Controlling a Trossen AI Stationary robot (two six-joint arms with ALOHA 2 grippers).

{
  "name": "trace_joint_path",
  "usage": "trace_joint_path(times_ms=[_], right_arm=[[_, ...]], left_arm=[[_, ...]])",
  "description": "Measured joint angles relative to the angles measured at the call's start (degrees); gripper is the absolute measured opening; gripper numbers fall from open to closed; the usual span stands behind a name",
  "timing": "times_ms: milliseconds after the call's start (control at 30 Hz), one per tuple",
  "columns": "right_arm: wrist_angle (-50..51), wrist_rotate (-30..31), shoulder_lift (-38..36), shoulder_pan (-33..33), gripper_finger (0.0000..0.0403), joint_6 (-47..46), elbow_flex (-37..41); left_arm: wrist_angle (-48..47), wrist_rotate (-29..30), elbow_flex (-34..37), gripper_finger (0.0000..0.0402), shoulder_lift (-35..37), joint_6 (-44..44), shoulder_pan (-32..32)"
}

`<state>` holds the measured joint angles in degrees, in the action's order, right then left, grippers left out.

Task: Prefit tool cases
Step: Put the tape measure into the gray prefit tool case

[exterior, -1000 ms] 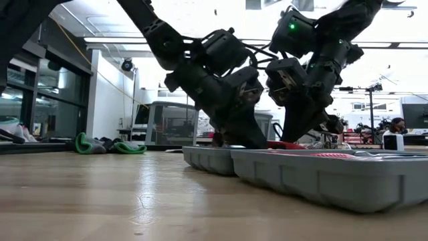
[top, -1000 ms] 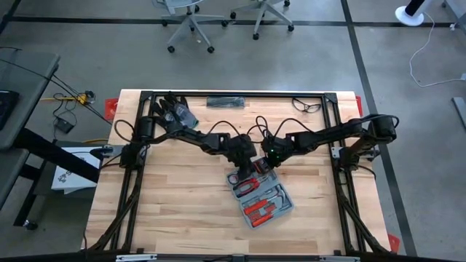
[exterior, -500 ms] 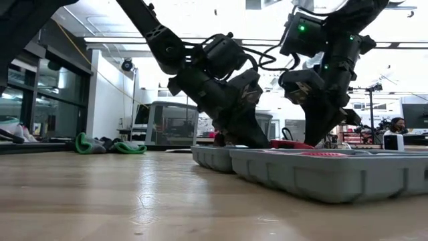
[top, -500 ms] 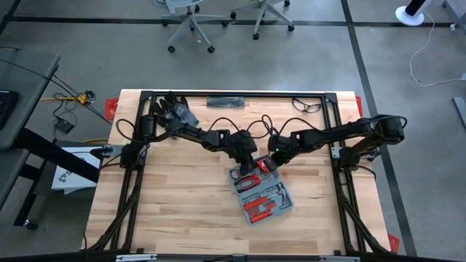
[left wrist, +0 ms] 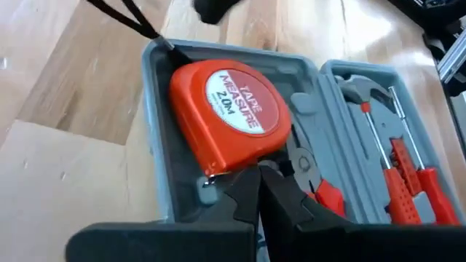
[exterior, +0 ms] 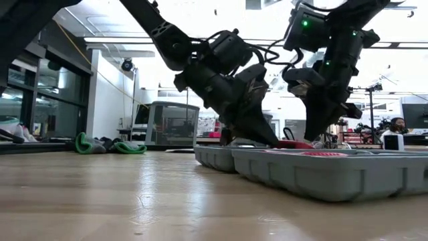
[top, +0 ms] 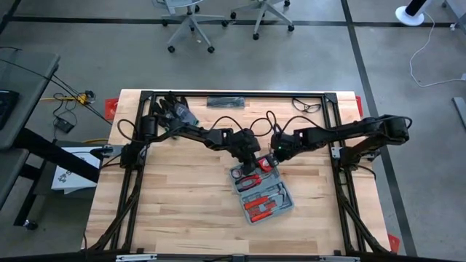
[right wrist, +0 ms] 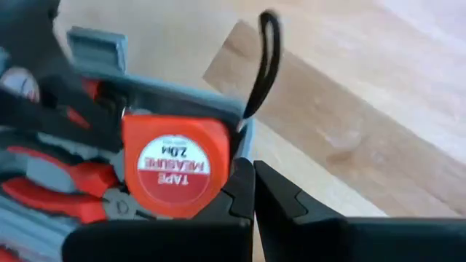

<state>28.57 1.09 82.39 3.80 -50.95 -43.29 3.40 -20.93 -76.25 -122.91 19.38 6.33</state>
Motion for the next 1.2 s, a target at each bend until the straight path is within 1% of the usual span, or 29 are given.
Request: trace_joint_path(times_ms=[200, 333, 500, 633, 833, 1000, 1133, 1200], right_arm=[[-0.8, -2.2, 0.2, 0.4, 0.0, 0.4, 0.7], [-5.1, -4.1, 0.2, 0.0, 0.0, 1.3, 0.7], [-6.6, -4.4, 0.2, -0.1, 0.0, 0.7, 0.7], [-9.4, -5.9, 0.2, -0.2, 0.0, 1.9, 0.7], [-9.8, -6.6, 1.1, -0.1, 0.0, 3.4, 0.7], [-11.3, -9.4, 5.0, -0.1, 0.0, 4.0, 0.6], [-9.2, -8.9, 6.2, -0.1, 0.0, 2.7, 0.4], [-8.3, -8.7, 6.2, -0.1, 0.0, 3.2, 0.4]], left_arm=[[0.5, 0.3, 0.0, 0.0, -1.0, 0.4, 0.3], [1.4, 0.0, -0.1, 0.0, -1.5, 1.0, 0.7], [1.4, -0.3, -0.1, 0.0, -1.5, 1.4, 1.3], [1.4, -0.2, -0.1, 0.0, -1.5, 1.4, 1.3], [2.0, -0.3, -0.1, 0.0, -1.8, 1.6, 1.3], [3.1, -1.5, -0.5, 0.0, -2.9, 3.1, 1.3], [1.3, -3.5, -0.9, 0.0, -2.8, 2.0, 1.4], [-1.4, -4.7, -0.9, 0.0, -1.9, 1.1, 2.1]])
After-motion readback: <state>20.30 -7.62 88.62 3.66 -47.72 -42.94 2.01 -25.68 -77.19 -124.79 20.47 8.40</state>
